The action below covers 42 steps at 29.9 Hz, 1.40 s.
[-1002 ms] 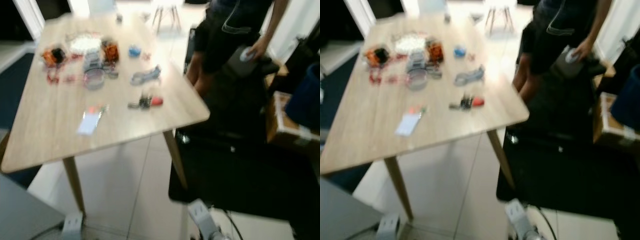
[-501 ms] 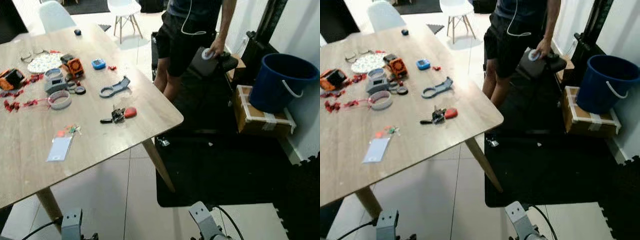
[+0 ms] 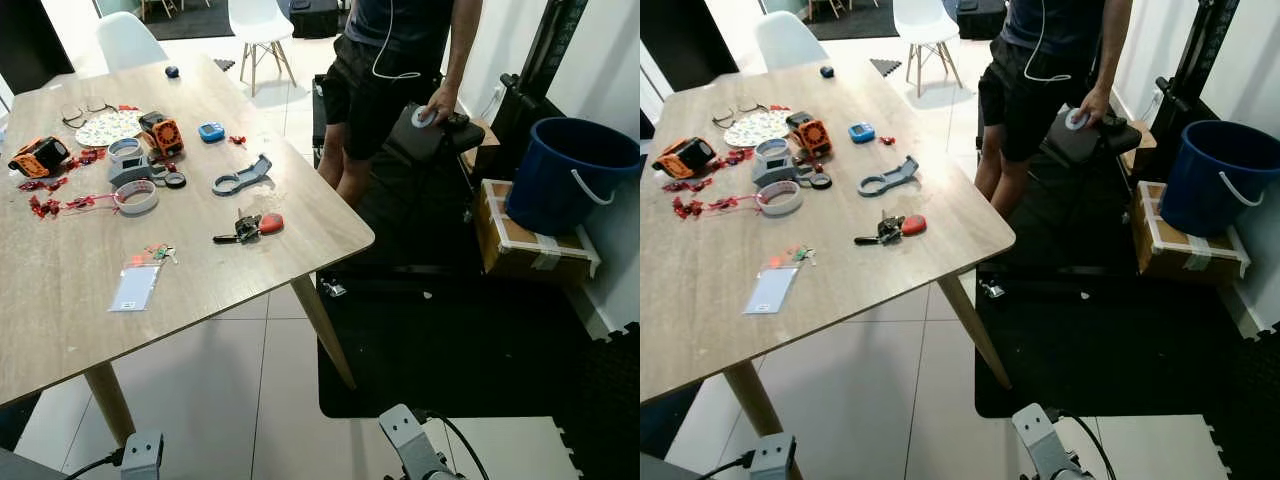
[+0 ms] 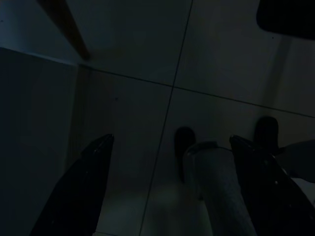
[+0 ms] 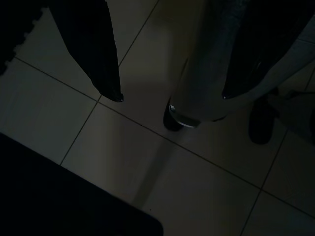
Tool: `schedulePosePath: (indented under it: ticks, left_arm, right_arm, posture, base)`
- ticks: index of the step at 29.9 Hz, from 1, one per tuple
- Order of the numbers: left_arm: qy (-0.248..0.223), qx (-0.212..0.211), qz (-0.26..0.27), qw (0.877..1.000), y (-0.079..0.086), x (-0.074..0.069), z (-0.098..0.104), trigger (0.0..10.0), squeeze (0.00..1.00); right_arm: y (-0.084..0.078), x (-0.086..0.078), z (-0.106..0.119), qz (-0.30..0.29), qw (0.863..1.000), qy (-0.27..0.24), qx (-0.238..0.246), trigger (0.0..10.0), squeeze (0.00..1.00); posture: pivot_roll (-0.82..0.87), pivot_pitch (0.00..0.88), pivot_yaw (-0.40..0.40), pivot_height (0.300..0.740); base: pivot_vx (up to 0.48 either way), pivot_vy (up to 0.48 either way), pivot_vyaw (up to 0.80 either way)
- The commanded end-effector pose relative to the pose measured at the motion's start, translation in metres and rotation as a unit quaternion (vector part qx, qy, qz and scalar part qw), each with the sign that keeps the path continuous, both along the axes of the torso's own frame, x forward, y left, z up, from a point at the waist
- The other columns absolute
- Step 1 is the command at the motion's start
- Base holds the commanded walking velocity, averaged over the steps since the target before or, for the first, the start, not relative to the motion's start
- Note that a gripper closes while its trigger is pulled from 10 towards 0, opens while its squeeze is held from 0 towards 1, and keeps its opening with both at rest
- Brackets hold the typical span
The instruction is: Hang keys on a hook
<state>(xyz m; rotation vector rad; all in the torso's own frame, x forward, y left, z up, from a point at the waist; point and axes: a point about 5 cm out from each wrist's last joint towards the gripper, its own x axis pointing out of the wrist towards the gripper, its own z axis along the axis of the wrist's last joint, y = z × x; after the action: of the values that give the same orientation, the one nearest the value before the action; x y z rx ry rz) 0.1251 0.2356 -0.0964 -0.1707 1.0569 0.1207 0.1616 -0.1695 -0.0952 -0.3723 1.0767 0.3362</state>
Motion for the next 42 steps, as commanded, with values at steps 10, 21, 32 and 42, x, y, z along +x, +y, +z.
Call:
schedulePosePath:
  ticks: [10, 21, 32, 42]
  left_arm:
    - [0.008, -0.004, -0.007, 1.0, 0.0002, -0.004, -0.0011, 10.0, 0.0]
    - [0.009, -0.012, -0.011, 1.0, -0.0018, -0.0045, -0.0017, 10.0, 0.0]
    - [0.013, -0.013, -0.012, 1.0, -0.0011, -0.0079, -0.0024, 10.0, 0.0]
    - [0.021, -0.008, -0.008, 1.0, -0.0019, -0.0093, -0.0035, 10.0, 0.0]
  right_arm:
    - [-0.005, -0.0477, -0.0171, -0.021, 0.997, 0.069, -0.02, 10.0, 0.0]
    - [-0.0044, -0.0476, -0.0171, -0.011, 0.997, 0.074, -0.017, 10.0, 0.0]
    - [-0.0048, -0.0485, -0.0174, -0.01, 0.997, 0.08, -0.019, 10.0, 0.0]
    - [-0.0044, -0.0482, -0.0172, -0.008, 0.997, 0.078, -0.016, 10.0, 0.0]
  posture:
    - [-0.1, 0.085, 0.109, 0.74]
    - [-0.1, 0.08, 0.105, 0.74]
    - [-0.1, 0.081, 0.105, 0.74]
    - [-0.1, 0.081, 0.105, 0.74]
  base:
    - [0.0, 0.0, 0.0]
    - [0.213, 0.0, 0.0]
    - [0.332, 0.0, 0.0]
    - [0.031, 0.0, 0.0]
